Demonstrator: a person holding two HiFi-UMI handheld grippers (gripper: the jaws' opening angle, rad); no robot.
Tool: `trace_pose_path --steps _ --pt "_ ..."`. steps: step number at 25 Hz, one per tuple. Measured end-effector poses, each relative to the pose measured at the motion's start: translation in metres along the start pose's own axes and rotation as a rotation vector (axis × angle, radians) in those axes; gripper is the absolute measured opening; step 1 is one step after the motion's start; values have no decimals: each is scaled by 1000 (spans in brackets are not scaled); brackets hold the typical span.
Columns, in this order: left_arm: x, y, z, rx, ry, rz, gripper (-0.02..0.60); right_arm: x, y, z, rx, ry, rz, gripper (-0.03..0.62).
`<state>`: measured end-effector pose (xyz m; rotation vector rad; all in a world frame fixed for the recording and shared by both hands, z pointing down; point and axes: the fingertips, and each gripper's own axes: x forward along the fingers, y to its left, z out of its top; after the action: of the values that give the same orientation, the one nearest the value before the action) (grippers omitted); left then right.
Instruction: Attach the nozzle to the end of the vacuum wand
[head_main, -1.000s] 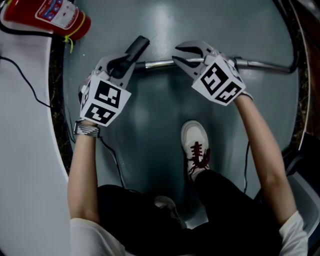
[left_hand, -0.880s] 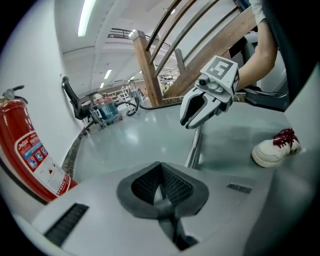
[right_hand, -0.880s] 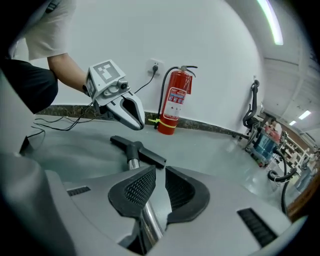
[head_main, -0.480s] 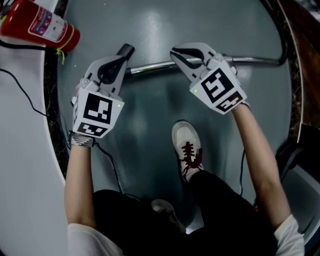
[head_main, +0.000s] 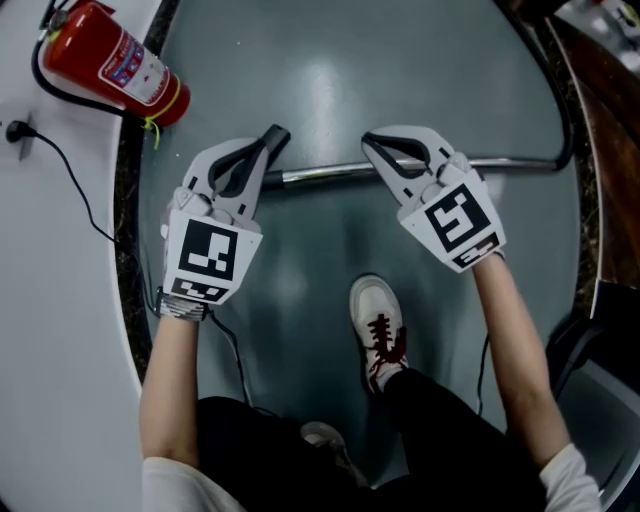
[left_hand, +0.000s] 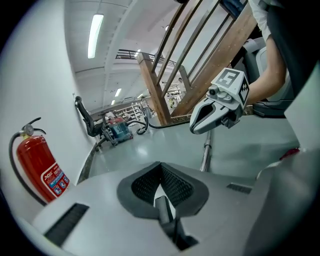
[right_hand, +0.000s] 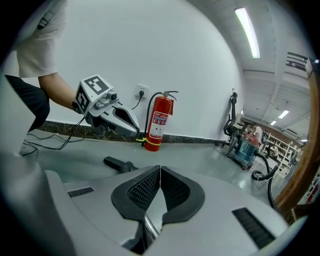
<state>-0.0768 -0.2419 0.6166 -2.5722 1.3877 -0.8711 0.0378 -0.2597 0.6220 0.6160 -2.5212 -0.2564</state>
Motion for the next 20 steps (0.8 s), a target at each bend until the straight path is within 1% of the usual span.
trace_pose_path --steps 3,5,8,11,13,16,20 --pt "-8 13 9 -4 -12 50 0 -4 -2 17 18 -40 4 28" --pt "-14 20 18 -9 -35 72 0 -6 -2 29 21 -62 14 28" --pt "-20 24 28 -4 -57 81 0 -10 -3 49 7 -99 26 26" --pt "-23 22 33 28 -55 84 0 -13 -2 66 -32 -126 27 26" --pt "-23 20 35 38 -66 91 0 -14 -1 70 -51 -128 19 26" --pt "-23 20 38 42 -84 97 0 -14 -2 69 -45 -126 11 26" --pt "-24 21 37 32 -77 99 0 -13 -2 62 -43 -109 12 26"
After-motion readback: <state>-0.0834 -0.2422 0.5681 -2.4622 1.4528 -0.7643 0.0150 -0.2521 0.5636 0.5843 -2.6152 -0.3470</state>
